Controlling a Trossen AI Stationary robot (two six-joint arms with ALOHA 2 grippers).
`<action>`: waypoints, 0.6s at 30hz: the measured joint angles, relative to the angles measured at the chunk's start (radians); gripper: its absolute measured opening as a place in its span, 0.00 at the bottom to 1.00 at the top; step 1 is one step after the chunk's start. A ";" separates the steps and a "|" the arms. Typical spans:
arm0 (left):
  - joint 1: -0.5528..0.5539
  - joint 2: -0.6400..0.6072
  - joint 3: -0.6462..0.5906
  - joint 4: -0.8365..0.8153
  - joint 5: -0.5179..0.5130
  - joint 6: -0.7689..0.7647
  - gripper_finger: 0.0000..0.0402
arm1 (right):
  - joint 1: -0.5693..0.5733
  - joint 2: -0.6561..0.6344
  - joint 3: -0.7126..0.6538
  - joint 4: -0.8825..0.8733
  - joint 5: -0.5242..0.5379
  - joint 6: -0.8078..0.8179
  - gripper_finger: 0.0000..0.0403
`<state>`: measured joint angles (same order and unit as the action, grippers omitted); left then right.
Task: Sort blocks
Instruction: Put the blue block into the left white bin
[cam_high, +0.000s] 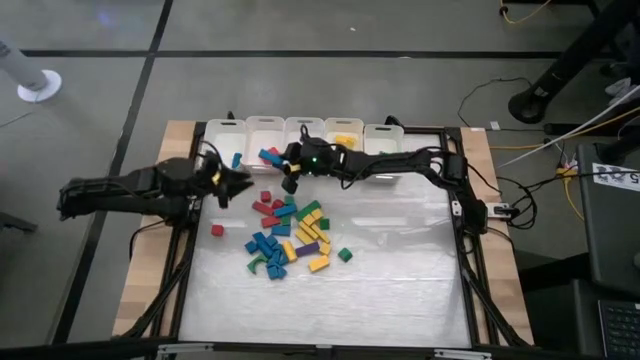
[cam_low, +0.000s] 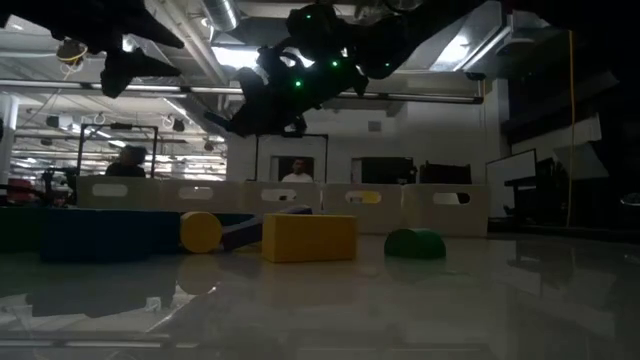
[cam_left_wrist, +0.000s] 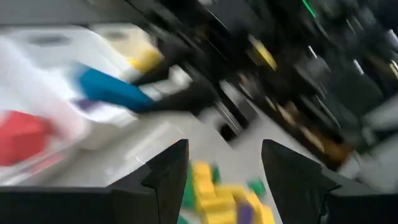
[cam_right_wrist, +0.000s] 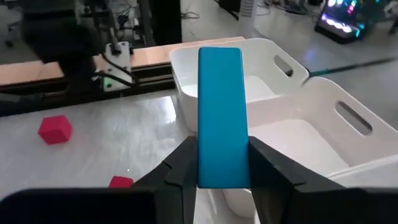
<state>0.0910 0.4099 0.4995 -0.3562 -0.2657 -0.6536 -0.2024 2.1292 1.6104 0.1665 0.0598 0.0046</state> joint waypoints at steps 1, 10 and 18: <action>0.009 -0.009 0.000 0.000 -0.039 -0.028 0.48 | 0.004 0.000 0.000 0.004 -0.002 -0.015 0.28; 0.061 -0.013 0.001 -0.012 -0.057 -0.199 0.48 | 0.059 0.000 0.000 0.068 -0.020 -0.201 0.28; 0.060 -0.010 0.000 -0.042 -0.041 -0.227 0.48 | 0.113 0.000 0.000 0.072 -0.012 -0.301 0.28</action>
<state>0.1513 0.3996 0.4999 -0.3979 -0.3069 -0.8804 -0.0898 2.1294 1.6104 0.2388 0.0480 -0.2963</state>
